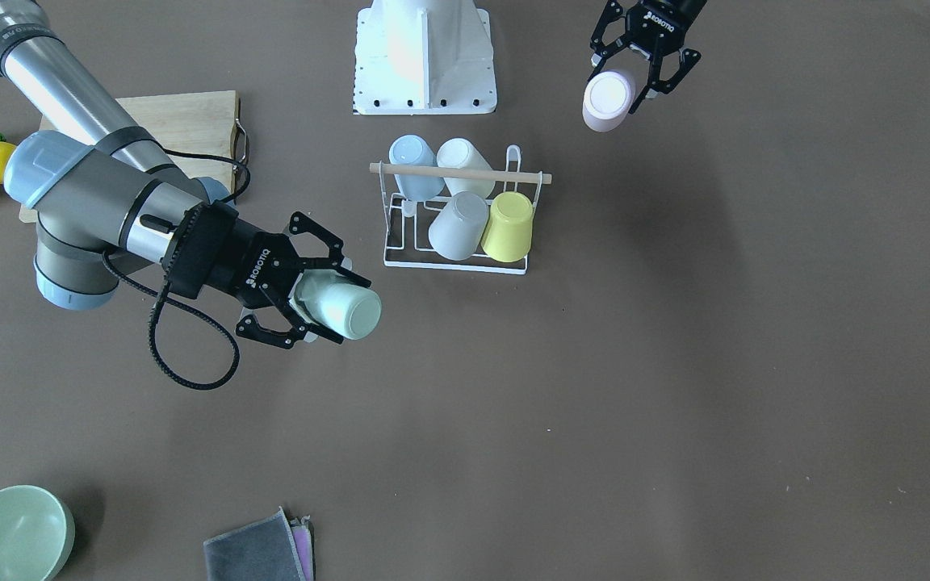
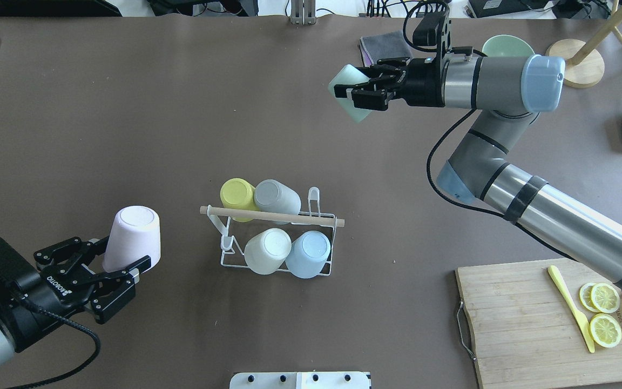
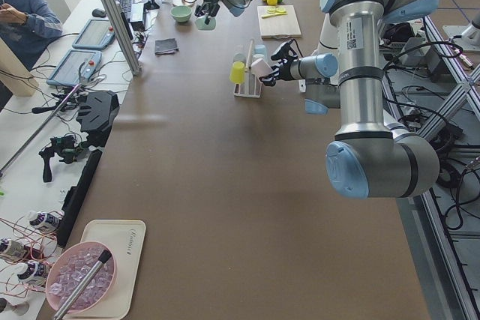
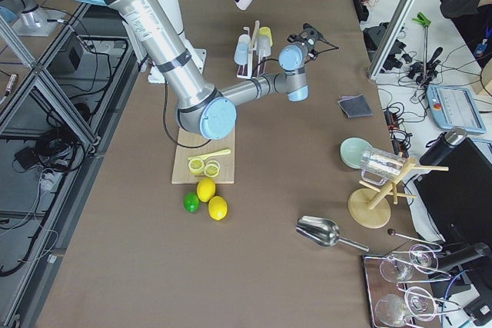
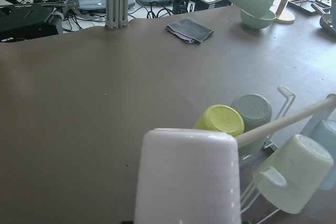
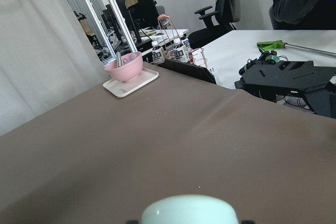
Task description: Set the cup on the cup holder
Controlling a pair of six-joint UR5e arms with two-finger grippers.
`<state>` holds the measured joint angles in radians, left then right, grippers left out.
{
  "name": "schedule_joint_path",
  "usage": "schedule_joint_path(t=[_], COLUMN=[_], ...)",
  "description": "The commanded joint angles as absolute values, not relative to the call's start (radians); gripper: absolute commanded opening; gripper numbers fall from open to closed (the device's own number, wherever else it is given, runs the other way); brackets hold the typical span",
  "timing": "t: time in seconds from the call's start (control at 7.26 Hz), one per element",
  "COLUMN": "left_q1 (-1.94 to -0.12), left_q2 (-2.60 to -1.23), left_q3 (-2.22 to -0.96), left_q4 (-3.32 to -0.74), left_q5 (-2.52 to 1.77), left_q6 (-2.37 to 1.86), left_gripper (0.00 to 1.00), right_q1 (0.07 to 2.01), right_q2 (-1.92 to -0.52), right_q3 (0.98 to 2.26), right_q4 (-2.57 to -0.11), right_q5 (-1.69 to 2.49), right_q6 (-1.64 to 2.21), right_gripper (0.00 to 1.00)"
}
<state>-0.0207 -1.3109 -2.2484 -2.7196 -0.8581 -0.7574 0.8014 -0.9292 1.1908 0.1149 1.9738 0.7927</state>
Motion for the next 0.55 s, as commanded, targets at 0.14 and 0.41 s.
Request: schedule_joint_path(t=[0.14,0.41], left_q1=[0.115,0.176], left_q2=[-1.495,-1.557], left_q3=[-2.166,-2.16], left_q4=[-2.721,-2.711], left_q5=[-0.516,-0.392], left_q6=[-0.659,-0.59], left_gripper=[0.1,0.12], right_q1=[0.698,0.649], right_q2=[-0.922,-0.919], right_q3=[1.184,1.184], right_q4=[0.266,0.316], right_q5=[1.771,1.726], right_q6=[0.795,0.795], right_gripper=[0.0,0.0])
